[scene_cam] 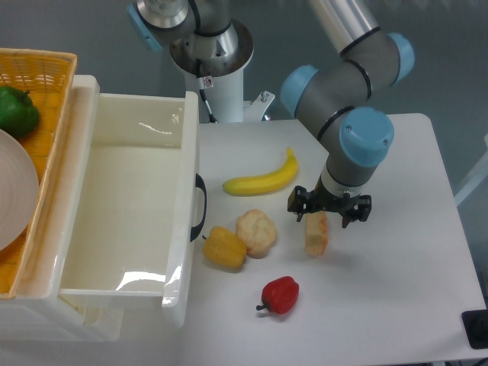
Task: Pick up the square bread
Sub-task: 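Lower the gripper around the square bread slice and close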
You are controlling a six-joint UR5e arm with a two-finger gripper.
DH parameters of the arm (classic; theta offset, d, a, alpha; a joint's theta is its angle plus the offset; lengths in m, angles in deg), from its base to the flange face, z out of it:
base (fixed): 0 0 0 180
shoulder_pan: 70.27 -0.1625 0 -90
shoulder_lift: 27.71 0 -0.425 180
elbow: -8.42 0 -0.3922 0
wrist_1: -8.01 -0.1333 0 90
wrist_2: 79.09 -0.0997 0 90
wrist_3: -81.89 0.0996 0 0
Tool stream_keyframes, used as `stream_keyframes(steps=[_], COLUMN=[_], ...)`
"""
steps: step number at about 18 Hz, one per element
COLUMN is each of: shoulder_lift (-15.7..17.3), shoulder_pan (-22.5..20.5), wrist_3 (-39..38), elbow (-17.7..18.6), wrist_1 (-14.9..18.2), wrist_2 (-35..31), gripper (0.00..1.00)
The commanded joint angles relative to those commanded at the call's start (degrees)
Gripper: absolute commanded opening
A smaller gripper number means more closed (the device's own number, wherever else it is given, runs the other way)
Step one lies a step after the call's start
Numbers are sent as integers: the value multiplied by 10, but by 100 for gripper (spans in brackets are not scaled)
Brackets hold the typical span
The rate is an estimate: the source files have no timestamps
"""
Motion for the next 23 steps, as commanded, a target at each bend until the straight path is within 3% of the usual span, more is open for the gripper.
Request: stream_keyframes(steps=[4, 17, 18, 23], shoulder_lift=[-27, -50, -50, -54], shoulder_pan=[0, 0, 1, 1], wrist_3=[13, 12, 12, 12], elbow=[-3, 3, 2, 1], wrist_1=[-4, -23, -24, -28], wrist_2=[0, -1, -3, -16], gripper=[100, 100, 97, 49])
